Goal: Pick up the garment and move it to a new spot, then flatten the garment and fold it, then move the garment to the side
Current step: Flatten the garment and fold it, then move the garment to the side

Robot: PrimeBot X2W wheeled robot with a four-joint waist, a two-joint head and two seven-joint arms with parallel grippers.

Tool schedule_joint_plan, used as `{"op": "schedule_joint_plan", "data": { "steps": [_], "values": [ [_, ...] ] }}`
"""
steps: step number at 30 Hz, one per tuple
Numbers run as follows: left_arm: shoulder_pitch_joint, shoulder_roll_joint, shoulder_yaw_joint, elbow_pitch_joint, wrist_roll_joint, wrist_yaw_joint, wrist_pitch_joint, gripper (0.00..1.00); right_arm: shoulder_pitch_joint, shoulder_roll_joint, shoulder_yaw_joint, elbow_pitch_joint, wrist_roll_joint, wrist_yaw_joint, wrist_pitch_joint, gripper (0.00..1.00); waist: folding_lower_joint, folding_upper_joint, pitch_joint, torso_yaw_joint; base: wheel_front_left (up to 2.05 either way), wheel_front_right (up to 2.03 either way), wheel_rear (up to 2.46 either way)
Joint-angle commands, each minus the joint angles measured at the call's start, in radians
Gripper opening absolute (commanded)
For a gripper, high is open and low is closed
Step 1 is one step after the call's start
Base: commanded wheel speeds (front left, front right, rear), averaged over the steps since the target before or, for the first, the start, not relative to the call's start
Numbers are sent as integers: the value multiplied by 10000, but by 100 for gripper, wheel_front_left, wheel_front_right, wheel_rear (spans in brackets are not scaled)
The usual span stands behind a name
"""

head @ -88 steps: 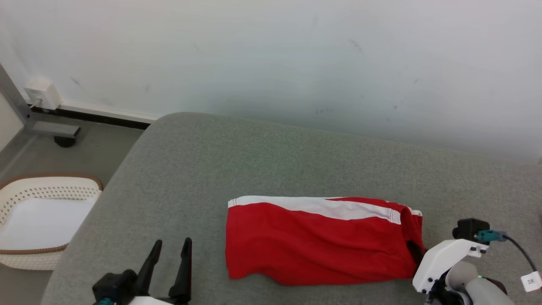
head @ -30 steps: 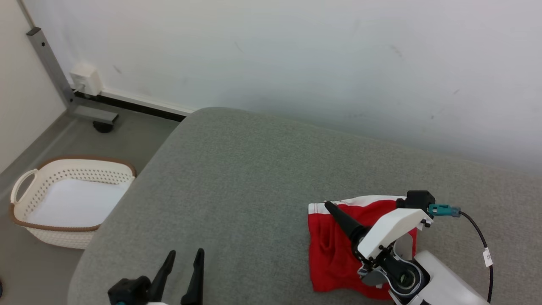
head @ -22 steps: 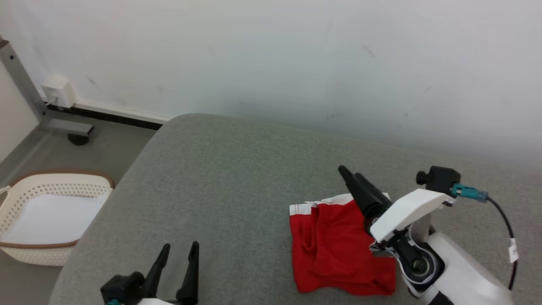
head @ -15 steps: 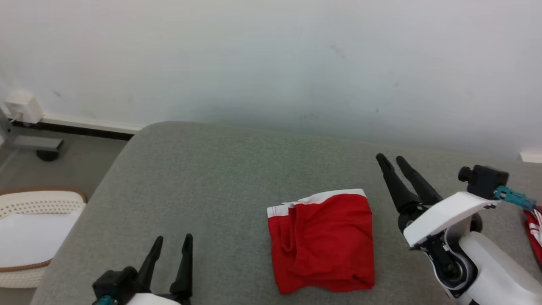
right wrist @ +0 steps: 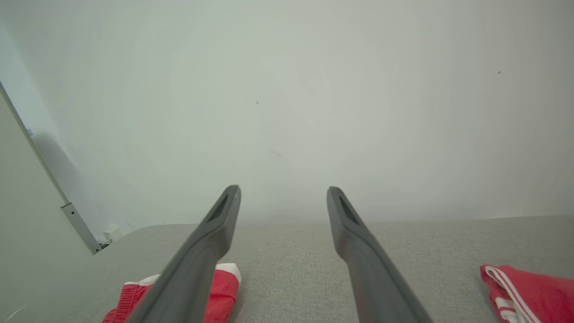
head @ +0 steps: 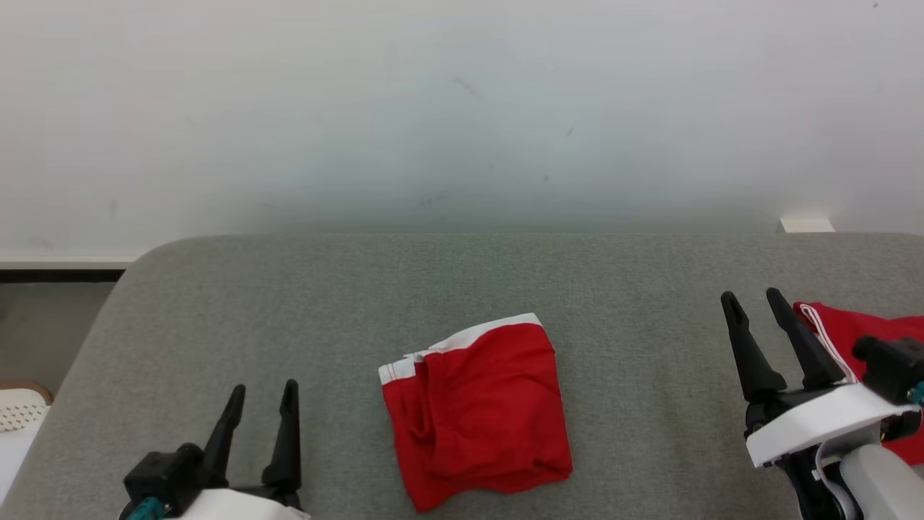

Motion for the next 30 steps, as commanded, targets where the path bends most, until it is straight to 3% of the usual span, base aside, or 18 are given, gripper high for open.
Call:
{"op": "schedule_joint_plan", "data": {
  "steps": [1, 16, 24, 30],
  "values": [
    [116, 45, 107, -29, 97, -12, 7, 100, 662, 299, -630, -272, -627, 2, -29, 100, 0, -1, 33, -214, 0, 0, 0],
    [212, -19, 145, -87, 219, -14, 7, 100, 2553, 1752, -2443, -823, -3820, 2, -34, 100, 0, -1, 89, -39, 0, 0, 0],
    [243, -37, -31, -26, 169, -15, 5, 100, 2382, 2085, -2508, -398, -4604, 2, 41, 100, 0, -1, -21, 416, 0, 0, 0],
    [118, -38, -130, 9, 230, -15, 7, 100, 1509, 2332, -2076, 564, -4399, 2, 579, 100, 0, -1, -42, 967, 0, 0, 0]
  ]
}}
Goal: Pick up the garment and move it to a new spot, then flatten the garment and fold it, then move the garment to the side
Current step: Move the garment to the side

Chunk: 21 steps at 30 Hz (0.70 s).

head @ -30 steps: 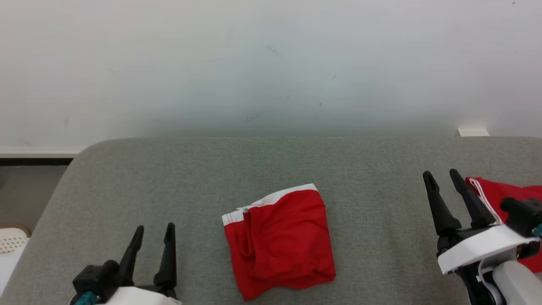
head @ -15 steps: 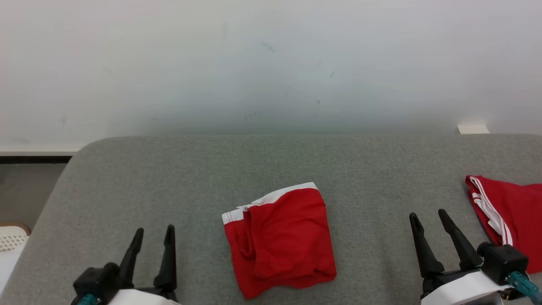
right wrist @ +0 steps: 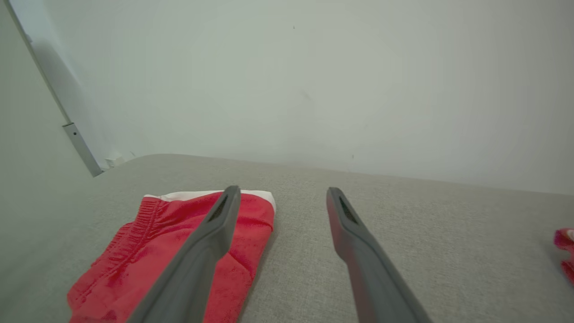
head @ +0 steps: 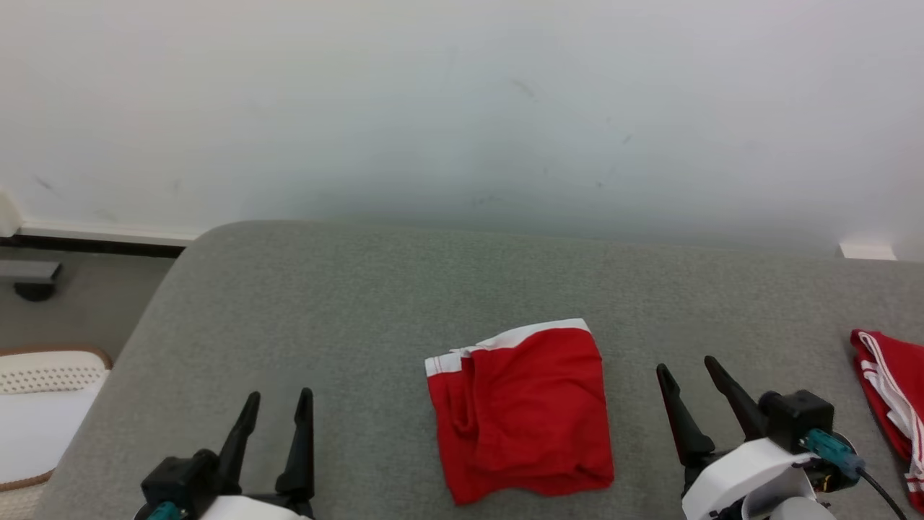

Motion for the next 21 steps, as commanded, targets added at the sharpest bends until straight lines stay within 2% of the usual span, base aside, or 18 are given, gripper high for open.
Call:
{"op": "schedule_joint_plan", "data": {
  "steps": [1, 7, 12, 21],
  "values": [
    [-53, 39, -24, 37, 95, 3, 5, 100, -295, 52, 146, 351, 142, 2, 176, 100, 0, 0, 2, 334, 0, 0, 0],
    [-49, 36, -128, 114, 72, 5, 3, 100, -1254, 144, 597, 1696, 822, 2, 827, 100, 0, 0, 49, 1191, 0, 0, 0],
    [-71, 41, -107, 164, 47, 5, 5, 100, -1855, 226, 254, 3130, 1050, 2, 1052, 100, 0, 0, 136, 1894, 0, 0, 0],
    [-124, 40, -145, 235, -47, 6, 5, 100, -2632, 386, -629, 5685, 1222, 2, 1623, 100, 0, 0, 398, 2761, 0, 0, 0]
  ]
}}
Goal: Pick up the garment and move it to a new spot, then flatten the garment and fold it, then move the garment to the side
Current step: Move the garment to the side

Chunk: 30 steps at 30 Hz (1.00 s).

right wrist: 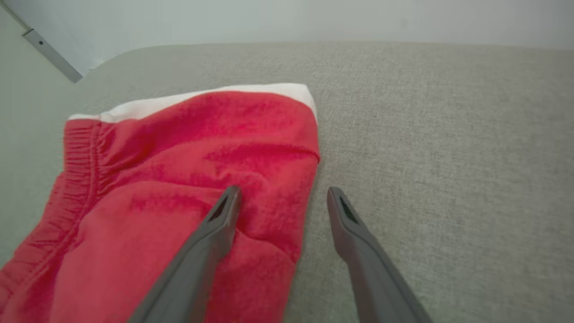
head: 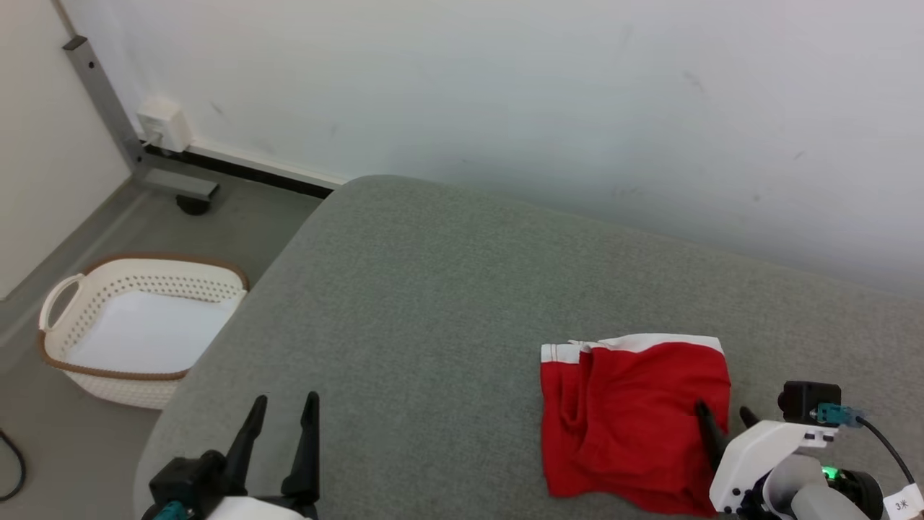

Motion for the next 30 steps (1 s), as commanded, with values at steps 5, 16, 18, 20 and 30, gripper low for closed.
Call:
{"op": "schedule_joint_plan", "data": {
  "steps": [5, 16, 18, 20, 30],
  "values": [
    [-117, 42, 34, -1, -77, 14, 5, 100, -435, 83, -349, 1377, 187, 0, 580, 100, 0, 0, 279, 480, 0, 0, 0],
    [-57, 78, 91, 68, -3, 12, 6, 100, -605, 214, -5, 1200, 765, 0, 193, 0, 0, 0, 66, 349, 0, 0, 0],
    [-10, 77, 106, 29, -26, 12, 7, 100, -668, 188, 155, 1040, 801, 0, -38, 0, 0, 0, 2, 161, 0, 0, 0],
    [49, 73, 68, 8, -64, 12, 7, 100, -801, 150, 292, 878, 870, 0, -202, 0, 0, 0, -47, -115, 0, 0, 0],
    [-378, 142, -594, -251, -329, 12, 6, 100, -1261, -252, 977, 419, 1163, -2, -368, 0, 0, 0, -100, -2124, 0, 0, 0]
  ]
}}
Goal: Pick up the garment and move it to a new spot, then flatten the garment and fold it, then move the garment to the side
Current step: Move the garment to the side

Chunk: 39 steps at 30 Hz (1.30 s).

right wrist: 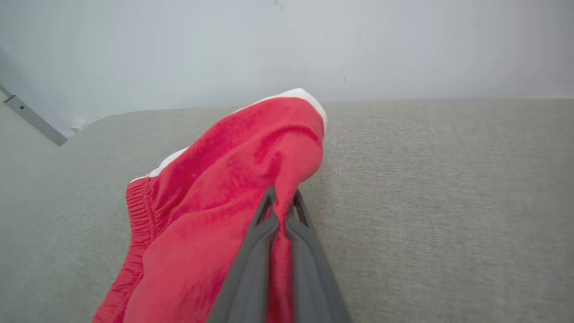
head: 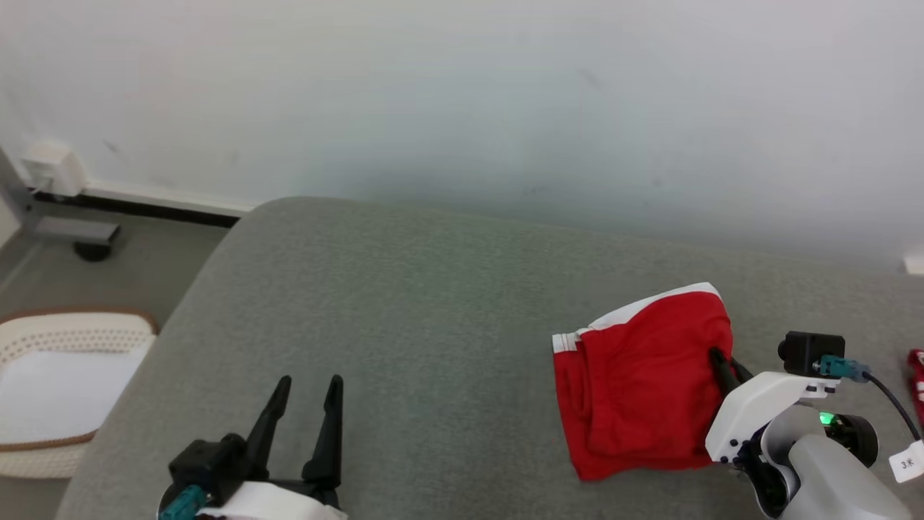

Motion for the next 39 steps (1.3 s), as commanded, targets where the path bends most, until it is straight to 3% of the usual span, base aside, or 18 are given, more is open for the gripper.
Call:
{"op": "schedule_joint_plan", "data": {
  "steps": [1, 11, 18, 29, 39],
  "values": [
    [-149, 80, -151, -43, -96, 12, 6, 100, -205, -188, 124, -89, 143, -2, -51, 0, 0, 0, -21, -1046, 0, 0, 0],
    [-368, 43, -878, 88, -65, 13, 7, 100, -319, -659, 524, -394, 437, -2, 53, 0, 0, 0, 63, -3083, 0, 0, 0],
    [-462, 17, -1361, 267, -128, 13, 6, 100, -393, -987, 711, -736, 801, -2, 100, 0, 0, 0, 215, -4028, 0, 0, 0],
    [-853, 371, -1621, 259, -145, 13, 7, 100, -1119, -2329, 1330, -1302, 976, -2, 523, 0, 0, 0, 1587, -3796, 0, 0, 0],
    [-1390, 940, -1539, 21, -258, 12, 6, 100, -2159, -4393, 1858, -1057, 503, -11, 908, 0, 0, 0, 3052, -3147, 0, 0, 0]
  ]
}}
